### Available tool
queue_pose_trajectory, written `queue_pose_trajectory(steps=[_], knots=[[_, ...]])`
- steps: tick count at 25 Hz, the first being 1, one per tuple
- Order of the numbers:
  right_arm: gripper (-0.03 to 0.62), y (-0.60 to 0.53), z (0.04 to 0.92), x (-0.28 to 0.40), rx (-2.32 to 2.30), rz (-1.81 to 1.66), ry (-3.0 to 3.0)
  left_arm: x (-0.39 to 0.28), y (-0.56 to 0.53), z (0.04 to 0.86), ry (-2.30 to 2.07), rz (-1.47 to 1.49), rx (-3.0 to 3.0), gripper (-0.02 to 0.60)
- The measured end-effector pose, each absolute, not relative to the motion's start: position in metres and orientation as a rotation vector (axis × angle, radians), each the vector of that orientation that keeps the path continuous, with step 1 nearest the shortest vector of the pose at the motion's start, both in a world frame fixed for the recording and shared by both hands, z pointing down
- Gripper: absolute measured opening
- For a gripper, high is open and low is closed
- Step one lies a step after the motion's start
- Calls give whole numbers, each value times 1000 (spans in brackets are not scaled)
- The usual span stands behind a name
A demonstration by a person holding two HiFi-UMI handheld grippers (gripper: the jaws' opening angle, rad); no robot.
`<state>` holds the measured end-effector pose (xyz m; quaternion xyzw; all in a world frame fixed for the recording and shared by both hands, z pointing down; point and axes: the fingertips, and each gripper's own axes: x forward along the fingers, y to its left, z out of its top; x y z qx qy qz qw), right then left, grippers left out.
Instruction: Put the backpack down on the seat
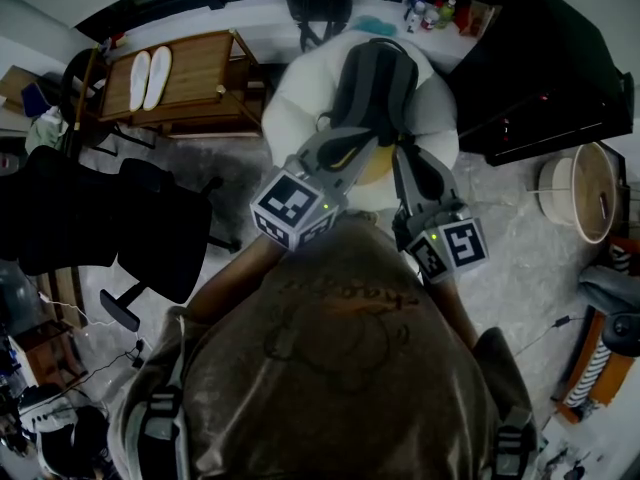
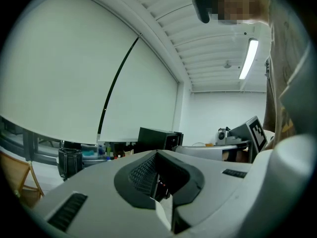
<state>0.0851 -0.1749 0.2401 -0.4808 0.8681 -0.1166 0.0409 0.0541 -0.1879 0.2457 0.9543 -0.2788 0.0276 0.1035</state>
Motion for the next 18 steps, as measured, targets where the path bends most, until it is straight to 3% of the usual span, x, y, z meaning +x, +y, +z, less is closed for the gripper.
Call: queue_pose_trajectory(steps=[18], knots=[[-2,-185,256,99,-1503,-438,2625,60,-198,254,-855,85,2785,0]])
